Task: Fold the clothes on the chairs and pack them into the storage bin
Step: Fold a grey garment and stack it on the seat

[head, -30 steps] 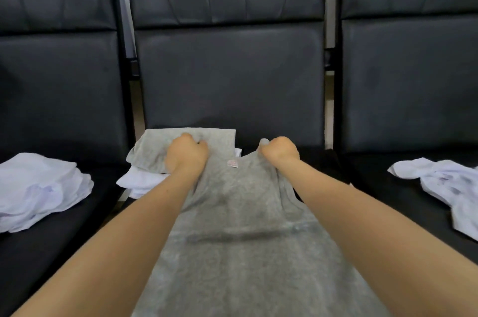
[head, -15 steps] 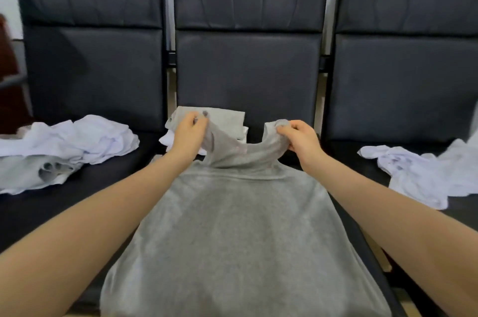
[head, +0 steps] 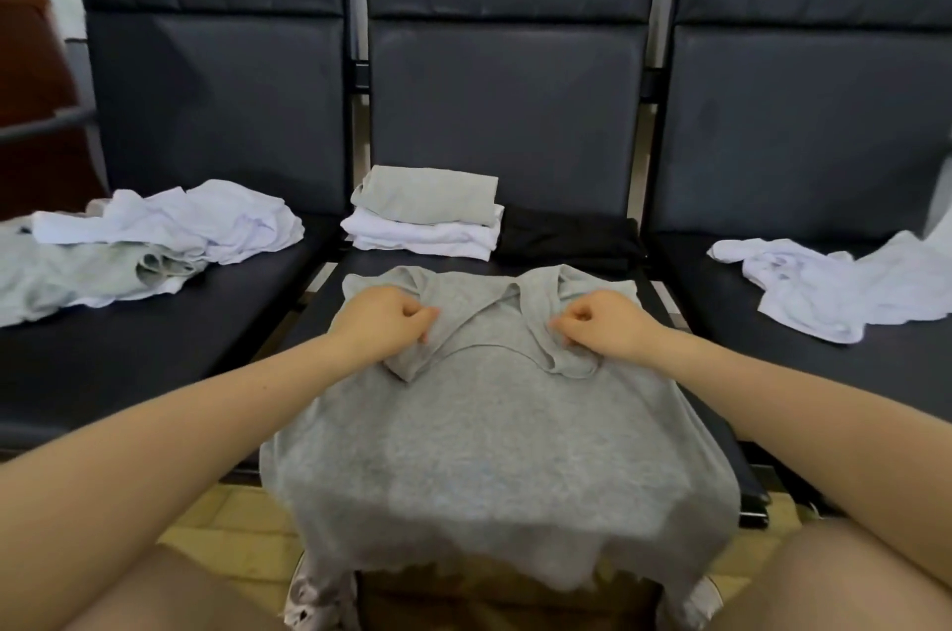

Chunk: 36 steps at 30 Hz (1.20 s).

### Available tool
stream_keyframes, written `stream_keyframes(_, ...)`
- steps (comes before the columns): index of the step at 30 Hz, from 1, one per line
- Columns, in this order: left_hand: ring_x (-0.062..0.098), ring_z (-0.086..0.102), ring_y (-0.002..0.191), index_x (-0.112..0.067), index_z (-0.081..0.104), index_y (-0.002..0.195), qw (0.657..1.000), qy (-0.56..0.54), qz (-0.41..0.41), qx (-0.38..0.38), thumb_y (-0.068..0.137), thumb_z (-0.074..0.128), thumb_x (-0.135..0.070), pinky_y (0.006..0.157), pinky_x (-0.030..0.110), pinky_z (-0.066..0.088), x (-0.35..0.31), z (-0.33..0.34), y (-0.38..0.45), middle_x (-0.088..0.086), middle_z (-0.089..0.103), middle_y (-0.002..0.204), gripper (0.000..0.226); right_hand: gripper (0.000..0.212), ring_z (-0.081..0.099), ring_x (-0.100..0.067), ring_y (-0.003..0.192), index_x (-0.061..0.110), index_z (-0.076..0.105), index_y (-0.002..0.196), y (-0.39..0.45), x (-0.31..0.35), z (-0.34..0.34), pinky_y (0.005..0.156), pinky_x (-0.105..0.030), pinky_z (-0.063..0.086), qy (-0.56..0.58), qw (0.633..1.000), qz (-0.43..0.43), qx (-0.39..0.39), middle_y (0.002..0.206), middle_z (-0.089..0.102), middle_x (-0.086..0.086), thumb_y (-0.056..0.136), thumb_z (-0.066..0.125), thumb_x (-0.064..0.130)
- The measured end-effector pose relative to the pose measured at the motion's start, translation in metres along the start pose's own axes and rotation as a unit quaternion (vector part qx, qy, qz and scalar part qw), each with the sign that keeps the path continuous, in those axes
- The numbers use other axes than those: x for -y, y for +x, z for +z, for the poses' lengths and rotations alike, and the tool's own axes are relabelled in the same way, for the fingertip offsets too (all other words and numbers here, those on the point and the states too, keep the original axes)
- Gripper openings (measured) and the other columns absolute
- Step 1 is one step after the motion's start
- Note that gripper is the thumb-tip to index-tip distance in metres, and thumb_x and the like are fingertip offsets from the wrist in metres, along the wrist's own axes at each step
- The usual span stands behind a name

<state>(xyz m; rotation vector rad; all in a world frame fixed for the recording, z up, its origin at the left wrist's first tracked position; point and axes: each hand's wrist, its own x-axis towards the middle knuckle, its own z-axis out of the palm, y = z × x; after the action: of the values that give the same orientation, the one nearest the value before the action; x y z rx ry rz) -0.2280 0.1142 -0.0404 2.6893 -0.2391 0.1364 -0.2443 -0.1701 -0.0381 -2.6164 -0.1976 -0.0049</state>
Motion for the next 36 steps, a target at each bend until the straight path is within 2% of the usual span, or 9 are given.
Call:
stream_keyframes(5, 0.021, 0.052, 0.078, -0.024, 0.052, 0.055, 0.997, 0.014, -0.015, -0.073, 0.090, 0.049, -0.042, 0.065, 0.031, 0.038, 0.000, 0.001, 0.034, -0.004, 0.045, 0.067, 0.039, 0.025, 0.057, -0.015, 0.072, 0.020, 0.059, 0.067, 0.033, -0.008, 0.001, 0.063, -0.030, 0.044, -0.027, 0.992, 0.046, -0.117, 0.071, 0.058, 0.006, 0.089, 0.059, 0.033)
stream_keyframes(8, 0.020, 0.052, 0.103, -0.026, 0.062, 0.100, 0.998, 0.011, -0.016, -0.052, 0.089, 0.049, -0.043, 0.083, 0.036, 0.044, -0.002, 0.008, 0.055, -0.002, 0.055, 0.102, 0.024, 0.025, 0.055, -0.021, 0.106, 0.022, 0.067, 0.097, 0.054, -0.013, 0.003, 0.085, -0.040, 0.049, -0.040, 0.988, 0.062, -0.137, 0.105, 0.062, 0.001, 0.086, 0.060, 0.044)
stream_keyframes(11, 0.026, 0.049, 0.116, -0.018, 0.048, 0.132, 1.000, 0.002, -0.005, -0.022, 0.088, 0.054, -0.042, 0.095, 0.044, 0.043, -0.002, 0.019, 0.076, 0.008, 0.055, 0.124, 0.051, 0.061, 0.035, -0.025, 0.132, 0.021, 0.046, 0.138, 0.071, -0.012, 0.005, 0.103, -0.045, 0.039, -0.029, 0.993, 0.062, -0.097, 0.136, 0.048, -0.004, 0.087, 0.060, 0.052)
stream_keyframes(13, 0.027, 0.044, 0.123, -0.019, 0.040, 0.140, 0.999, 0.046, -0.017, 0.002, 0.089, 0.052, -0.045, 0.100, 0.045, 0.040, -0.004, 0.027, 0.086, 0.008, 0.050, 0.132, 0.059, 0.067, 0.030, -0.025, 0.135, 0.024, 0.039, 0.143, 0.080, -0.007, 0.008, 0.105, -0.044, 0.037, -0.041, 0.995, 0.047, -0.080, 0.140, 0.045, -0.005, 0.087, 0.058, 0.054)
stream_keyframes(18, 0.028, 0.040, 0.128, -0.019, 0.044, 0.136, 0.993, 0.113, -0.030, -0.004, 0.091, 0.050, -0.045, 0.101, 0.043, 0.035, -0.008, 0.036, 0.094, 0.007, 0.046, 0.137, 0.053, 0.053, 0.053, -0.024, 0.108, 0.012, 0.054, 0.111, 0.081, 0.007, 0.024, 0.078, -0.036, 0.046, -0.029, 0.972, 0.125, -0.195, 0.109, 0.060, -0.004, 0.083, 0.061, 0.056)
stream_keyframes(24, 0.028, 0.043, 0.118, -0.020, 0.054, 0.124, 0.989, 0.143, -0.027, -0.019, 0.093, 0.048, -0.041, 0.091, 0.041, 0.038, 0.001, 0.033, 0.085, 0.008, 0.049, 0.123, 0.039, 0.039, 0.046, -0.016, 0.064, 0.021, 0.036, 0.060, 0.062, 0.003, 0.028, 0.049, -0.026, 0.027, 0.018, 0.989, 0.124, -0.081, 0.059, 0.041, 0.005, 0.087, 0.062, 0.033)
stream_keyframes(27, 0.029, 0.045, 0.116, -0.019, 0.057, 0.121, 0.991, 0.126, -0.027, -0.027, 0.092, 0.049, -0.037, 0.088, 0.040, 0.040, 0.008, 0.028, 0.077, 0.009, 0.051, 0.119, 0.035, 0.049, 0.034, -0.012, 0.049, 0.018, 0.030, 0.052, 0.054, 0.006, 0.021, 0.051, -0.028, 0.029, 0.178, 0.969, 0.132, -0.110, 0.049, 0.033, 0.003, 0.085, 0.066, 0.022)
stream_keyframes(31, 0.030, 0.047, 0.114, -0.017, 0.058, 0.118, 0.993, 0.116, -0.024, -0.030, 0.093, 0.048, -0.035, 0.087, 0.038, 0.041, 0.016, 0.021, 0.061, 0.011, 0.053, 0.118, 0.032, 0.032, 0.044, -0.014, 0.051, 0.012, 0.051, 0.066, 0.039, 0.009, 0.003, 0.050, -0.025, 0.035, 0.297, 0.924, 0.221, -0.094, 0.059, 0.046, -0.003, 0.087, 0.066, 0.031)
stream_keyframes(36, 0.026, 0.049, 0.110, -0.024, 0.061, 0.111, 0.991, 0.123, -0.035, -0.026, 0.092, 0.044, -0.043, 0.089, 0.039, 0.042, 0.018, 0.018, 0.054, 0.006, 0.054, 0.112, 0.032, 0.034, 0.048, -0.016, 0.055, 0.013, 0.050, 0.061, 0.028, -0.014, -0.006, 0.055, -0.028, 0.041, 0.082, 0.976, 0.200, -0.035, 0.060, 0.052, -0.003, 0.089, 0.059, 0.031)
